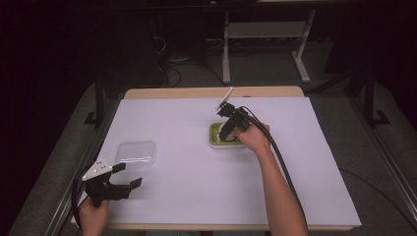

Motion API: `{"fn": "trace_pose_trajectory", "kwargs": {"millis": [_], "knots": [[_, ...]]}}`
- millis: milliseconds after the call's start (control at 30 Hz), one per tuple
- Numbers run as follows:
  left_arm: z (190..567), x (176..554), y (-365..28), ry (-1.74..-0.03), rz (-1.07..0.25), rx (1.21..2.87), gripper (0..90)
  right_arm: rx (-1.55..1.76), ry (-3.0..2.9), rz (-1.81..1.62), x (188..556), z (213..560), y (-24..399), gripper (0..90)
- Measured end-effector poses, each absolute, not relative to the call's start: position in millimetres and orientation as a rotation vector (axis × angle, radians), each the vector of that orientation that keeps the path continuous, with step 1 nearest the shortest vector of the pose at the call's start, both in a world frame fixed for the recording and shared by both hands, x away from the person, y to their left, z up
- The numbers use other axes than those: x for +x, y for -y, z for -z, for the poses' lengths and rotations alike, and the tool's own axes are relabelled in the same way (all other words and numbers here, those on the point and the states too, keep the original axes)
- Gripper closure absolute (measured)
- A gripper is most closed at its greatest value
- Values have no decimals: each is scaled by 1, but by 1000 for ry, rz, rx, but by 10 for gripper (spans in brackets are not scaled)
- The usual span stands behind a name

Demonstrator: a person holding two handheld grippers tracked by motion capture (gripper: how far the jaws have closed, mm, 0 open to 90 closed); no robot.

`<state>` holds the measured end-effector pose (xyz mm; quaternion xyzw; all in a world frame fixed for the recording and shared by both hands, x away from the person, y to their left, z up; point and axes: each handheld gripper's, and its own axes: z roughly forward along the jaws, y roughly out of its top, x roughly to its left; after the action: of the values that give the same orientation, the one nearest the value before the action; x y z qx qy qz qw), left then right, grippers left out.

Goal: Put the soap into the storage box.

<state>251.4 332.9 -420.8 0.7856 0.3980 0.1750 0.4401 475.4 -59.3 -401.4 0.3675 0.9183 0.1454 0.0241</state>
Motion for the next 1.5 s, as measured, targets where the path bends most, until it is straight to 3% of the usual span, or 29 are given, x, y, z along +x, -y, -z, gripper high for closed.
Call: {"fn": "trace_pose_trajectory", "kwargs": {"millis": [1500], "knots": [[421, 252, -333, -987, -437, 1948, 129, 1124, -2848, -410, 474, 402, 58, 236]]}}
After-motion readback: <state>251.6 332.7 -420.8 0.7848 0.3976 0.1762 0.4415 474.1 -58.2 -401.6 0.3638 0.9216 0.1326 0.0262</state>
